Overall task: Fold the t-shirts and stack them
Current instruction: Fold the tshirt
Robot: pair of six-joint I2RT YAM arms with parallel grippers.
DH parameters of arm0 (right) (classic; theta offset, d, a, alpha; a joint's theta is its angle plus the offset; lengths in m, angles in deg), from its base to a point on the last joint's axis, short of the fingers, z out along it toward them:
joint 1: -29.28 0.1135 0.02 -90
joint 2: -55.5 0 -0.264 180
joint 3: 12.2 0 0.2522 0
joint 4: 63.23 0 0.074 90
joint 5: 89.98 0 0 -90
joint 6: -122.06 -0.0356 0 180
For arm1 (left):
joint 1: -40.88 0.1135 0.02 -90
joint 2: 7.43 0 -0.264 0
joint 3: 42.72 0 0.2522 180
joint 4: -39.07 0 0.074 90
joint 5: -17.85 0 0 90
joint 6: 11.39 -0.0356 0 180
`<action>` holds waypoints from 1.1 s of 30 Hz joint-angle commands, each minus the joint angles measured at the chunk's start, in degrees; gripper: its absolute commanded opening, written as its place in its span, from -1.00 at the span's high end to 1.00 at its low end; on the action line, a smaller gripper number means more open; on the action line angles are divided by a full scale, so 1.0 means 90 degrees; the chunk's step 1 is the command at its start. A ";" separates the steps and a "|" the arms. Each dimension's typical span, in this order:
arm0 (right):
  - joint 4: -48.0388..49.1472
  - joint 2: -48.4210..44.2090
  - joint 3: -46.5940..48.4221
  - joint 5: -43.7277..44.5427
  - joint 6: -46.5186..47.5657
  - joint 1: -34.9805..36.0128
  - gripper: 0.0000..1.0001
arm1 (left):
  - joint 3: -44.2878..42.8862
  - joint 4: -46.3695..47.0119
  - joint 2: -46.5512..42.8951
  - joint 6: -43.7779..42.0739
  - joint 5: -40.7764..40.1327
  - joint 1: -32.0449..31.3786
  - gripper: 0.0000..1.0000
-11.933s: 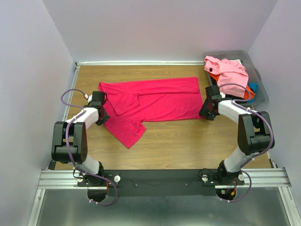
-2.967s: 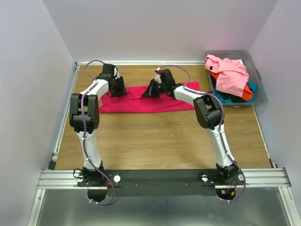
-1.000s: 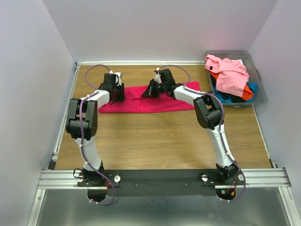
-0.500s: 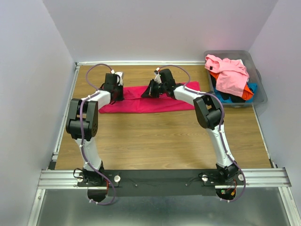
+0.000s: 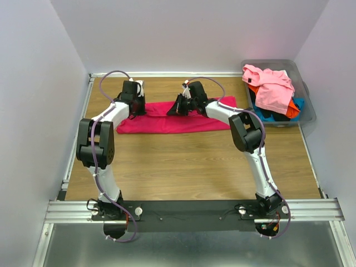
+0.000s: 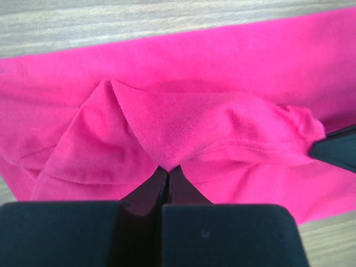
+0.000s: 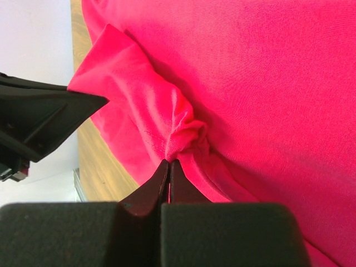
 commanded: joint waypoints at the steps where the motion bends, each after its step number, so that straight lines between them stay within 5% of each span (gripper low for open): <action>1: -0.0111 -0.0174 -0.0012 -0.0203 0.0056 0.0005 0.94 | -0.0223 -0.0821 -0.0221 0.0347 0.0354 0.0203 1.00; 14: -0.0111 -0.0174 -0.0021 -0.0320 -0.0413 0.0073 0.94 | -0.0574 -0.1408 -0.0104 0.0543 0.0952 0.0614 1.00; 33: -0.0121 -0.0399 -0.0539 -0.0223 -0.0676 0.0210 0.94 | -0.0927 -0.2053 0.0023 0.0426 0.0415 0.0741 1.00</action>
